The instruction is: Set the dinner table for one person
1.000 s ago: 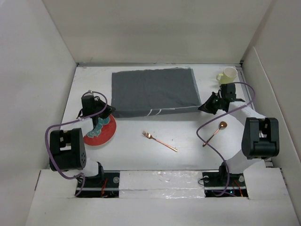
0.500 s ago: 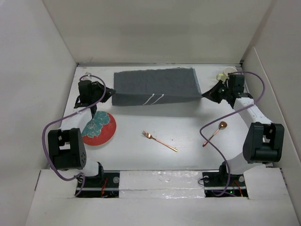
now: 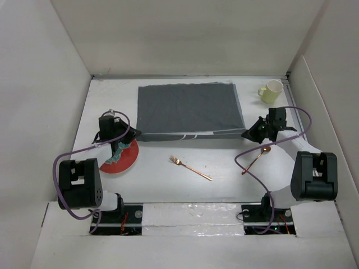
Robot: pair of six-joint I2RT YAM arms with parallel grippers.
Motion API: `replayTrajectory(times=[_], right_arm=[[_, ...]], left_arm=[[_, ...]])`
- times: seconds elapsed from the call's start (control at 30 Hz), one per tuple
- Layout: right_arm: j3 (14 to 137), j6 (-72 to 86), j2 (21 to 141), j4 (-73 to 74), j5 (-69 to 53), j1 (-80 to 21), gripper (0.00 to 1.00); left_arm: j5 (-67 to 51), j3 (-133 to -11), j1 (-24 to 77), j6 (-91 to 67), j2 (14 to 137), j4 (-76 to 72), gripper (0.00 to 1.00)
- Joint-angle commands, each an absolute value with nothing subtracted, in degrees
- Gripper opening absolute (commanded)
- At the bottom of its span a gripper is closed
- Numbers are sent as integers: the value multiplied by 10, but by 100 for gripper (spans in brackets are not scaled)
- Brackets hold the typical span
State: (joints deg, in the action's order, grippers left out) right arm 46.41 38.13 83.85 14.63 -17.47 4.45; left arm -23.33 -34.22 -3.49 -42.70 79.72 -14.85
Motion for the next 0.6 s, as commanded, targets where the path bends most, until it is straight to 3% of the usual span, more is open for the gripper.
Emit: replayTrajectory(times=[0.0,0.2,0.33,0.5,0.57], right_arm=[[452,364,801,147,-117,56,5],[431,360,773,166,-99,56,23],[443,354,738,205,-79,56,33],[455,353,703,219,-74,56,34],[460,348,700,224,-78,49,27]], left_arm=[[-211,-335,-49,-402,762,-158,0],[-213,-325,-49,-397,729,-122,2],[-208,-334,-49,-389,712,-72,25],[-249,-338,-49,-394,694,-61,37],[-246,-339,-49,-393,682,-47,36]])
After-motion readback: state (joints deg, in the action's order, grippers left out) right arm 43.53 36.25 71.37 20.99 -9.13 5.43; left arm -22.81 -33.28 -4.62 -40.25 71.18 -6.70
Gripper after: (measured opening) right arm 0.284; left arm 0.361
